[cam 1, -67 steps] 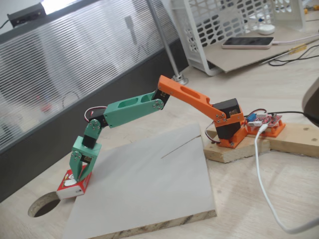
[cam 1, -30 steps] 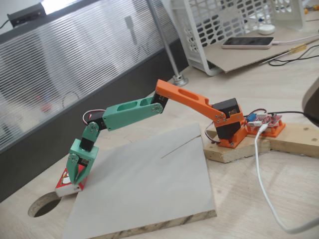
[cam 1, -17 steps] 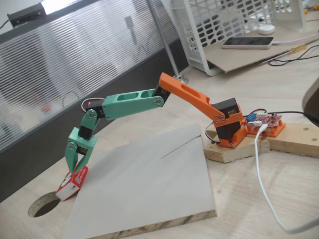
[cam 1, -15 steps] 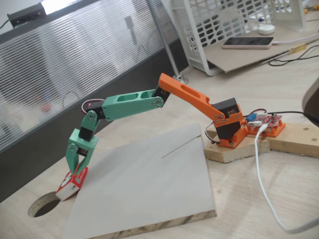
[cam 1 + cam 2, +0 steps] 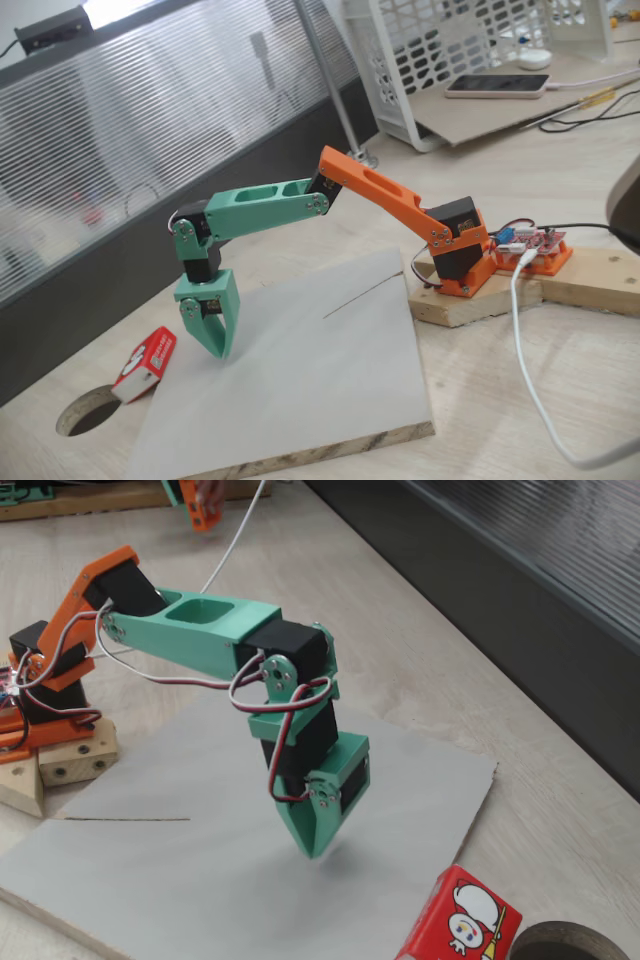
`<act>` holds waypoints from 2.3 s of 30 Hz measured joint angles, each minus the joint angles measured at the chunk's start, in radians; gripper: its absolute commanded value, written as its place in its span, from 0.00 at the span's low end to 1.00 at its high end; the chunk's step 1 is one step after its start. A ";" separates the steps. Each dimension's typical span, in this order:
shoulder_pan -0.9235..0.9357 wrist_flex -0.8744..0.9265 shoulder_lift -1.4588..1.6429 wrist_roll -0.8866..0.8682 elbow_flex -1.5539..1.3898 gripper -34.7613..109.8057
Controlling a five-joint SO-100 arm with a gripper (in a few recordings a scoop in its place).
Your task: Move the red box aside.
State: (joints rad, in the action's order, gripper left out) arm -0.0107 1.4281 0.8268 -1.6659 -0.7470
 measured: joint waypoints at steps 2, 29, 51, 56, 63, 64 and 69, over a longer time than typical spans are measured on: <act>0.002 -0.025 -0.002 0.000 0.000 0.27; 0.008 -1.138 -0.170 -0.037 0.000 0.26; -0.002 -0.357 0.396 -0.037 -0.264 0.26; 0.003 0.064 0.569 -0.037 -0.264 0.27; 0.003 0.543 0.761 -0.038 -0.278 0.27; 0.003 0.557 0.792 -0.038 -0.293 0.27; 0.003 0.568 0.988 -0.037 -0.505 0.27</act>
State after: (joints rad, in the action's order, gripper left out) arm -0.0077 1.9957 1.8147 -1.7027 -1.2517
